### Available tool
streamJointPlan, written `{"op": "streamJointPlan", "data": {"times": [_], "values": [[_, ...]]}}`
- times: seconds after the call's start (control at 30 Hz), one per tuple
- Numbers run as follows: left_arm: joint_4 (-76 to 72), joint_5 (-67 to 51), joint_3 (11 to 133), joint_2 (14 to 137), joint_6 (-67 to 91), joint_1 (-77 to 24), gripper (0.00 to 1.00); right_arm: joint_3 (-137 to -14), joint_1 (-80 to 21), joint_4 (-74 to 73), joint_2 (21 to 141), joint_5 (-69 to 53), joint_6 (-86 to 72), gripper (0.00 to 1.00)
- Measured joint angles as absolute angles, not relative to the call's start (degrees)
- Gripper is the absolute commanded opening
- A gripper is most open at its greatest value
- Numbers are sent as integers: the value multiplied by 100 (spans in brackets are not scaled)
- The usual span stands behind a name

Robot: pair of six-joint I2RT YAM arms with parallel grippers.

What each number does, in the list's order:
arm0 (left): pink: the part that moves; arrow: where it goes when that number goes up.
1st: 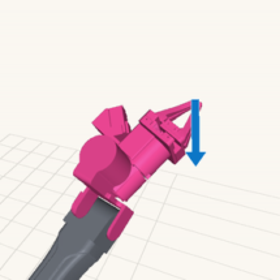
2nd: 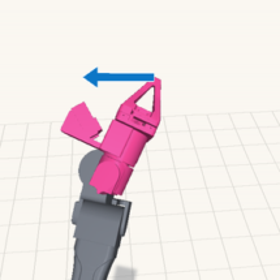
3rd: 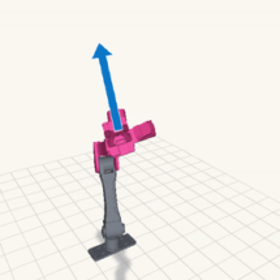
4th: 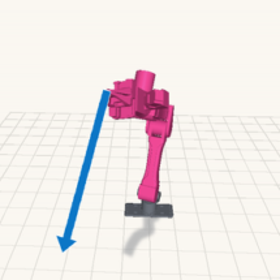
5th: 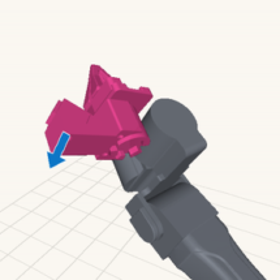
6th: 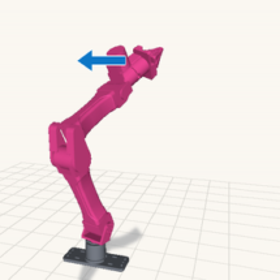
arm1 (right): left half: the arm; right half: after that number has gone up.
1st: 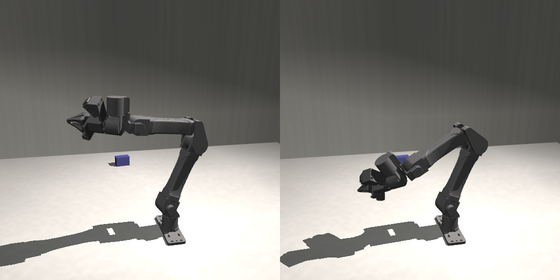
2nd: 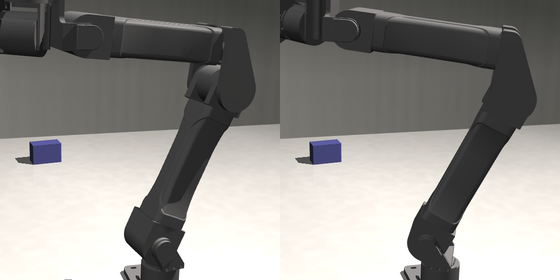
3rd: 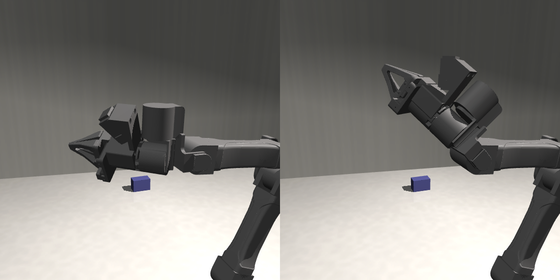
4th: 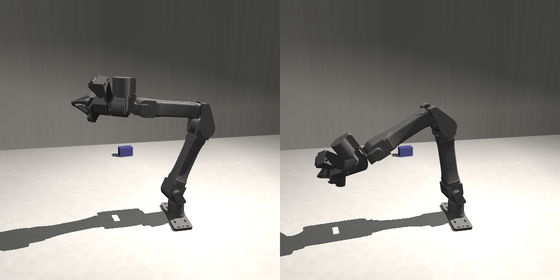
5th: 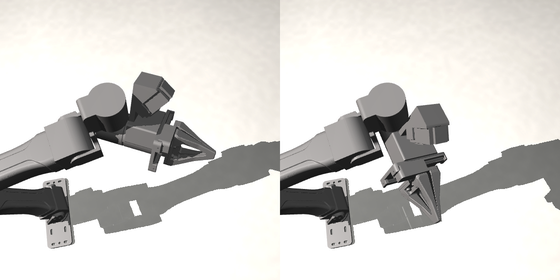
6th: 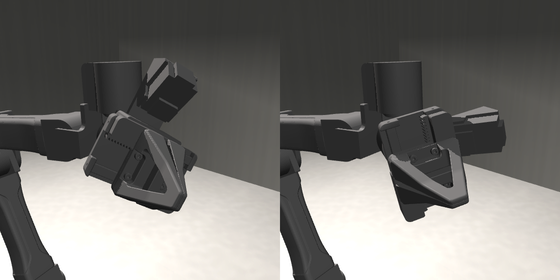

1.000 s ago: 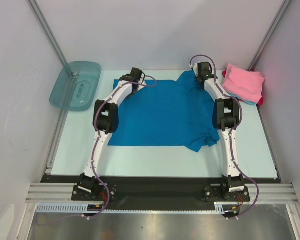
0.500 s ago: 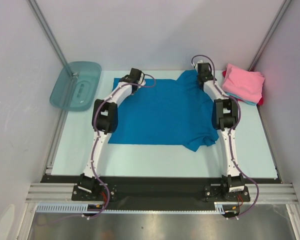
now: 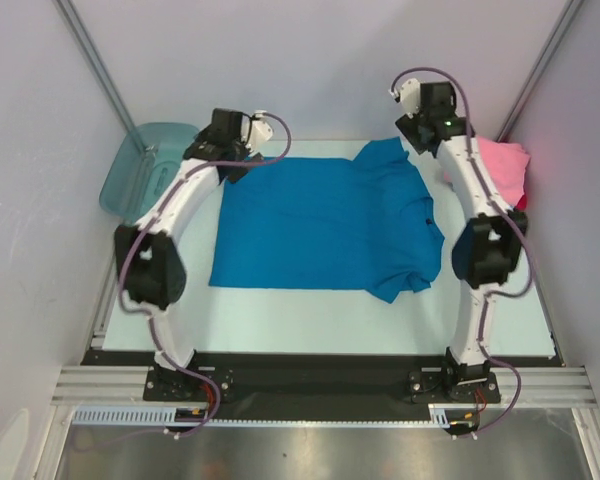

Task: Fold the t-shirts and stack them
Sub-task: Move the tshirt to the center of the board

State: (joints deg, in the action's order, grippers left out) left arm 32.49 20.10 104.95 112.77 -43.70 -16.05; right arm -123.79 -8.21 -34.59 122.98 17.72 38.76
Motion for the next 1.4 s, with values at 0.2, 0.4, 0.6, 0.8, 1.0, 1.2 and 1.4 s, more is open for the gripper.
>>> {"op": "streamJointPlan", "data": {"times": [0.2, 0.4, 0.6, 0.8, 1.0, 1.2, 1.4], "values": [[2746, 1219, 7881, 8744, -5026, -1793, 100, -10311, -1125, -4974, 10401, 292, 4359, 73], [3079, 856, 6785, 8956, -4716, -1861, 100, -8624, -1068, -6010, 10339, -587, 4392, 71], [3413, 580, 6003, 8715, -4329, -1861, 100, -7835, -993, -6329, 10009, -718, 4471, 63], [3376, 582, 5343, 7765, -4195, -1863, 100, -7382, -923, -6547, 8925, -692, 4609, 60], [3208, 657, 4689, 6796, -4147, -1863, 100, -5942, -926, -6534, 7664, -454, 4934, 58], [2687, 749, 3977, 6674, -4244, -1874, 100, -4480, -1216, -6167, 6632, -220, 5065, 57], [2143, 913, 3476, 6740, -4338, -1879, 100, -4121, -1745, -5572, 5922, -128, 4847, 56]]}}
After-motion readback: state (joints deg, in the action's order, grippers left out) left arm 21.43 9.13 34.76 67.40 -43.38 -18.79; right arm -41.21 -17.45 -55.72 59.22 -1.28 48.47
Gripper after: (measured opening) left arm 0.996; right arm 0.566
